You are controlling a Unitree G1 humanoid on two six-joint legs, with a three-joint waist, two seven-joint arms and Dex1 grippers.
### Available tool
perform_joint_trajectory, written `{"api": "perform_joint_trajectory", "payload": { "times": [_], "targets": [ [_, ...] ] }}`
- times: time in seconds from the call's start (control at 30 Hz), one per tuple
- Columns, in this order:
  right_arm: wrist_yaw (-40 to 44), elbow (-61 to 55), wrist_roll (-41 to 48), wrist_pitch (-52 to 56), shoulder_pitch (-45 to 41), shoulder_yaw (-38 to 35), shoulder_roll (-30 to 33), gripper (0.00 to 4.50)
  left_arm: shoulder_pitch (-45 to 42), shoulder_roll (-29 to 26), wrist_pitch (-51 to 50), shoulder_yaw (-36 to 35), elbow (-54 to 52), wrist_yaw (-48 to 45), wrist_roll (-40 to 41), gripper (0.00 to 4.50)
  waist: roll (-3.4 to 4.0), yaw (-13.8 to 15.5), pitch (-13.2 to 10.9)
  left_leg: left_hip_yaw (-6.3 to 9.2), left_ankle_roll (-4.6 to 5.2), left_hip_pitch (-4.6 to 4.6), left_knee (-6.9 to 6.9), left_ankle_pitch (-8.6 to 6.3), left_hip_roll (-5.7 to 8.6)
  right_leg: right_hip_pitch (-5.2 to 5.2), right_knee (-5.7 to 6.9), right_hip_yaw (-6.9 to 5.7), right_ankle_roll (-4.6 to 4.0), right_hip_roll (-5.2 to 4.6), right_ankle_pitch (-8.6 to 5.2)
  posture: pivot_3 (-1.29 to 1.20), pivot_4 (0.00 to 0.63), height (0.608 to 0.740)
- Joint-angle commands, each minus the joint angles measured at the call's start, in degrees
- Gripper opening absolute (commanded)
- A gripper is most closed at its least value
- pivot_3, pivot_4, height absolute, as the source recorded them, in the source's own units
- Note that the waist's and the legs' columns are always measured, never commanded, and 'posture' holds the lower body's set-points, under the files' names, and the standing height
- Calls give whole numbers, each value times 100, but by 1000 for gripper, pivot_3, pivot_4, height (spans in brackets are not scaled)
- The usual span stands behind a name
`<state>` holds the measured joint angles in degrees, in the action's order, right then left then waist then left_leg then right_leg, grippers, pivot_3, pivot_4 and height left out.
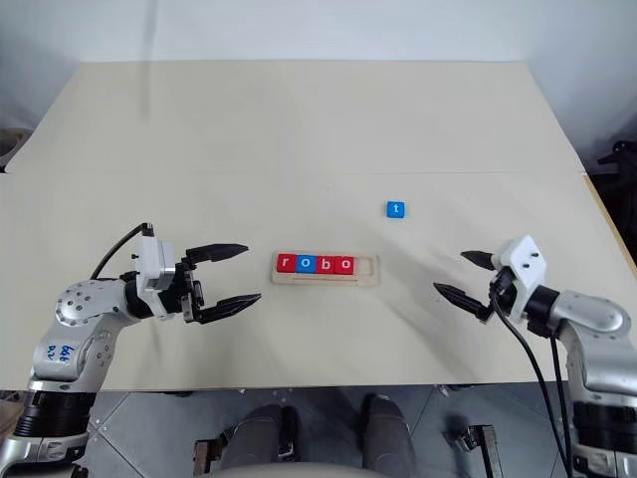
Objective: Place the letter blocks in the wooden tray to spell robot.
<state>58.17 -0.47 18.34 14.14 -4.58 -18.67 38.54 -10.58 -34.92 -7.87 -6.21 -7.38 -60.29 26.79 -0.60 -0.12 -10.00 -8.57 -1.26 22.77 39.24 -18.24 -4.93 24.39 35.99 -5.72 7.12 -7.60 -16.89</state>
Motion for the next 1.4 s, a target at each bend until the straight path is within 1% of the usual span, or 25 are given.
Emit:
{"api": "perform_joint_trajectory", "payload": {
  "times": [0.03, 0.23, 0.27, 0.37, 0.4, 0.47, 0.57, 0.7, 0.8, 0.9, 1.07, 1.17, 1.37, 1.4],
  "targets": [
    [-267, -232, 165, -356, 104, -189, -143, 4436, -75, -8, 113, -81, 57, -47, 59, 4500, 0, -10, 0, -1, 0, -3, -3, 0, 0, 0, 1, 1, -1, 0, 0, 0, 150, 740],
    [-804, -273, 40, -47, -779, 329, -280, 4436, -246, 20, 93, -32, 137, -21, 48, 4500, 1, -12, 0, -6, 0, -9, -3, 0, 0, 0, 3, 9, -2, 1, -1, 0, 150, 740],
    [-995, -207, -23, 118, -1067, 463, -328, 4436, -271, 22, 71, -22, 124, -7, 46, 4500, 2, -8, 1, -5, -1, -9, -3, 0, 0, 0, 4, 8, -4, 1, -2, 0, 150, 740],
    [-1748, -18, -284, 1387, -2060, 1012, -465, 4436, -304, 21, 4, -2, 21, 49, 41, 4500, 2, -23, 1, -6, -1, -7, -4, 0, 0, -1, 16, 9, -2, 0, -1, 0, 150, 740],
    [-1860, 6, -351, 1688, -2221, 1143, -461, 4436, -304, 17, -7, 3, -5, 64, 43, 4500, 2, -23, 1, -7, -1, -8, -3, 0, 0, -1, 21, 10, -2, 0, -1, 0, 150, 740],
    [-2202, 134, -305, 2076, -2596, 1204, -705, 4436, -305, 20, -41, 0, -78, 122, 59, 4500, 2, -2, 1, -5, -1, -7, -7, 1, -1, 5, 25, 9, -6, 1, -3, 0, 150, 740],
    [-3029, 378, -371, 2787, -3159, 1201, -1234, 4436, -246, 41, -89, -36, -194, 225, 89, 4500, 2, -13, 1, -4, -2, -1, -5, 1, -2, 6, 24, 5, -7, 1, -4, 0, 150, 740],
    [-3780, 475, -646, 3232, -3473, 1392, -1723, 4436, -71, 58, -85, -65, -330, 307, 100, 4500, 3, -15, 1, -3, -2, 5, -4, 1, -1, 10, 24, 5, -6, 0, -3, 0, 150, 740],
    [-4090, 438, -697, 3548, -3553, 1475, -2050, 4436, -7, 61, -80, -73, -375, 351, 100, 4500, 4, -35, 2, -4, -2, 11, -4, 1, -2, 17, 25, 5, -6, 0, -3, 0, 150, 740],
    [-4507, 571, -894, 3514, -3560, 1524, -2311, 4436, 13, 62, -75, -83, -394, 391, 108, 4500, 4, -39, 2, -3, -2, 13, -4, 1, -2, 18, 25, 4, -6, 0, -3, 0, 150, 740],
    [-4790, 821, -957, 3193, -3577, 1441, -2528, 4436, 44, 55, -80, -93, -436, 425, 127, 4500, 4, -52, 2, -2, -2, 16, -5, 1, -2, 19, 23, 3, -5, 1, -3, 0, 150, 740],
    [-4989, 986, -966, 3091, -3624, 1314, -2598, 3865, 79, 59, -86, -93, -473, 440, 138, 4500, 4, -89, 2, -2, -2, 16, -5, 1, -2, 19, 24, 3, -6, 1, -3, 0, 150, 740],
    [-5105, 1177, -943, 2927, -3700, 1249, -2636, 1732, 92, 63, -89, -87, -493, 430, 153, 4500, 4, -160, 2, -1, -2, 16, -9, 1, -2, 19, 23, 2, -6, 1, -3, 0, 150, 740],
    [-5078, 1173, -961, 2890, -3696, 1285, -2610, 1486, 72, 67, -88, -73, -481, 415, 160, 4500, 4, -163, 2, 0, -2, 16, -9, 1, -2, 19, 23, 2, -6, 1, -3, 0, 150, 740]
  ]
}}
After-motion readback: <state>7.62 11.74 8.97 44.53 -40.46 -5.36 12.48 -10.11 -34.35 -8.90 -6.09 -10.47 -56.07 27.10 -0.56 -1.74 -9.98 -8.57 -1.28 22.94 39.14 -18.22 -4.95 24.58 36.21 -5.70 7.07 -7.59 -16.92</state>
